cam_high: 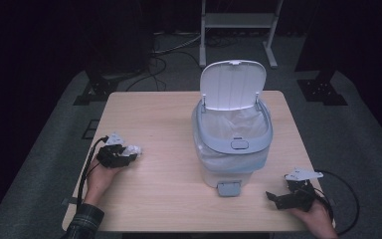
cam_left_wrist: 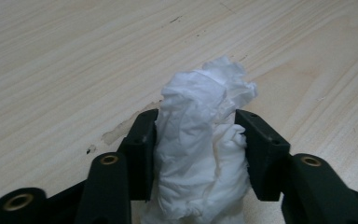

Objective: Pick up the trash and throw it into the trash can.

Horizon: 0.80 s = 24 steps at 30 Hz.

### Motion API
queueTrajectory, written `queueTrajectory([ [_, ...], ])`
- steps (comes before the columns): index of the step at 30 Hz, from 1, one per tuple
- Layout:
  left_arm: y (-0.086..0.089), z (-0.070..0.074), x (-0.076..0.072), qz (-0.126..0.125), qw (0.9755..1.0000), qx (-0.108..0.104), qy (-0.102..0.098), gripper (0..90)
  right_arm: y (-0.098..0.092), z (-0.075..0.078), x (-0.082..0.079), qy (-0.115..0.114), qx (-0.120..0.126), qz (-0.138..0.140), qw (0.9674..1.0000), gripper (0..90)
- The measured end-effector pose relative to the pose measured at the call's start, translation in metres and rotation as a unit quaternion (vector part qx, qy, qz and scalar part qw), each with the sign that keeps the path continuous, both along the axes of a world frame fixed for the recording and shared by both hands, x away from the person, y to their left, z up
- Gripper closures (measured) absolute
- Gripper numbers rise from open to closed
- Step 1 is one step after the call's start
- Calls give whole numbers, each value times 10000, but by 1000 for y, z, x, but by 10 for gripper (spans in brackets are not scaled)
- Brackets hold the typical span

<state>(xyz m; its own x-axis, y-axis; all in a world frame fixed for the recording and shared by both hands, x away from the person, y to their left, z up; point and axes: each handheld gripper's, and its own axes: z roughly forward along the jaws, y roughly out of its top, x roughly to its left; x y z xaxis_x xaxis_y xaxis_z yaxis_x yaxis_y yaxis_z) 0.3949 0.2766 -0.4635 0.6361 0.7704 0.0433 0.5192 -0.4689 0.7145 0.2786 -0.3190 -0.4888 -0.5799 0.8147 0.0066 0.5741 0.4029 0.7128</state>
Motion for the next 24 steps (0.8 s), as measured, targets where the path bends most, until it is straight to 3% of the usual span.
queueTrajectory([
  [4,-1,1,-2,-11,10000,-47,46,586,0,0,0,-1,1,-2,10000,2],
  [14,-6,8,-7,-170,9994,-281,119,593,0,0,0,0,0,0,10000,1],
  [24,-5,20,-15,-279,9969,-739,54,593,0,0,0,-1,1,-1,10000,2],
])
